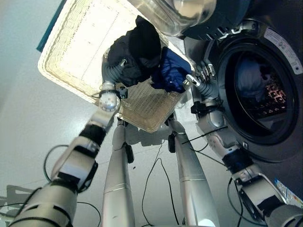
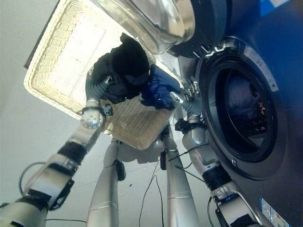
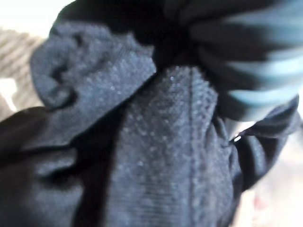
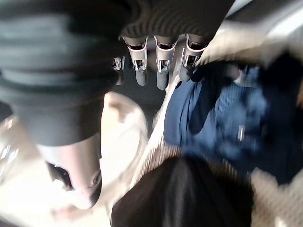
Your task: Put the clothes into the washing machine.
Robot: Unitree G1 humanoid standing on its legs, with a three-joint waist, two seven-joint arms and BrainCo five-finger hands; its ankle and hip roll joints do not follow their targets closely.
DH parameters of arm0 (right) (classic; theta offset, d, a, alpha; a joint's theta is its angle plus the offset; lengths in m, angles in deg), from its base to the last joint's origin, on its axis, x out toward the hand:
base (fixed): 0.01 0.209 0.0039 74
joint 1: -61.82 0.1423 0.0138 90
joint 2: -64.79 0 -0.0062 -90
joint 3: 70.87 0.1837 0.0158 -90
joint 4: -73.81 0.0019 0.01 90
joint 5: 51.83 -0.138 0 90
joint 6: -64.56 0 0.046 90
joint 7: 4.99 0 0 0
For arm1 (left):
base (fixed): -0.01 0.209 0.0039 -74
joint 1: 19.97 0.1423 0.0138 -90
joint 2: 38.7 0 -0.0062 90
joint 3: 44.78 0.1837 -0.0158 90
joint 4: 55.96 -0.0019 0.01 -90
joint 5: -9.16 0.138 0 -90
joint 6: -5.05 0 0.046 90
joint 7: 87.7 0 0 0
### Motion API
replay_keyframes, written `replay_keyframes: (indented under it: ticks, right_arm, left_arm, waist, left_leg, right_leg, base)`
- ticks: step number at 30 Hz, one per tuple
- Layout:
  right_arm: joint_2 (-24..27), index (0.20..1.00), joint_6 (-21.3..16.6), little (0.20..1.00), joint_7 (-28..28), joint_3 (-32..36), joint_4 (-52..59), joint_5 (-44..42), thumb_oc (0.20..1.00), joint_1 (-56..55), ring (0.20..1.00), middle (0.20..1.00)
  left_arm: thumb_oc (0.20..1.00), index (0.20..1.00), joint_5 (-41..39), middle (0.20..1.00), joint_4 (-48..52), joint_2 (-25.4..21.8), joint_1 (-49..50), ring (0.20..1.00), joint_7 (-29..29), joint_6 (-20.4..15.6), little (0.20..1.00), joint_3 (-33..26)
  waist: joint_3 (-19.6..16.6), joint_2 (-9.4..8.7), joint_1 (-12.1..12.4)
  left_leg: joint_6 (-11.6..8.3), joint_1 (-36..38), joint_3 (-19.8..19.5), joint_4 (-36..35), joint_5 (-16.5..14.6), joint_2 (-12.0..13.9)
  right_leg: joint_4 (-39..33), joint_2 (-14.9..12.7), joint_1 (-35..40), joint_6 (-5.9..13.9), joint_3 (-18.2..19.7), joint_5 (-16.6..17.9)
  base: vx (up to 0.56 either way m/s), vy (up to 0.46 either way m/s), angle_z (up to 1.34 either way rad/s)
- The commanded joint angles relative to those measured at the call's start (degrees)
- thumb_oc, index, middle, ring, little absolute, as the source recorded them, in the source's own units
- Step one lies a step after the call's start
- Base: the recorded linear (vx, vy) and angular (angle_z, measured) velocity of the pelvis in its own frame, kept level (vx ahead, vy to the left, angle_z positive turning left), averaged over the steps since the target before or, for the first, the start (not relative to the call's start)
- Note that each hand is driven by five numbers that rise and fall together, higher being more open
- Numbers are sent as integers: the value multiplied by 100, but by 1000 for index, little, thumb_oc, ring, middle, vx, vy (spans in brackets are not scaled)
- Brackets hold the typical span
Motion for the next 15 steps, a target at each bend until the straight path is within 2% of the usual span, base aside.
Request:
replay_keyframes:
  ticks: [1,5,8,15]
  right_arm:
    - [-47,1000,-7,1000,183,292,825,265,1000,-155,1000,1000]
    - [-13,1000,23,1000,303,336,998,136,1000,-198,1000,1000]
    - [38,1000,109,1000,639,342,1247,-79,1000,-227,1000,1000]
    - [121,1000,132,1000,1152,241,1515,-277,1000,-175,1000,1000]
  left_arm:
    - [200,200,-185,200,877,102,-193,200,-750,-889,200,-202]
    - [200,200,-255,200,1284,143,-62,200,-996,-990,200,-235]
    - [200,200,-82,200,1965,187,108,200,-1165,-939,200,-267]
    - [200,200,58,200,2532,131,177,200,-1502,-718,200,-224]
  waist:
    - [-81,-29,-65]
    - [-81,-21,-45]
    - [-81,9,3]
    - [-81,54,57]
  left_leg:
    - [-62,20,-62,571,-788,-420]
    - [-41,18,-69,577,-779,-435]
    - [-16,32,-90,592,-761,-477]
    - [-11,40,-107,623,-734,-509]
  right_leg:
    - [-1409,200,471,588,-283,1056]
    - [-1392,195,469,580,-309,1067]
    - [-1387,182,490,567,-345,1075]
    - [-1367,145,500,561,-381,1083]
  base:
    - [3,-18,10]
    - [4,-14,8]
    - [0,0,0]
    - [0,0,1]
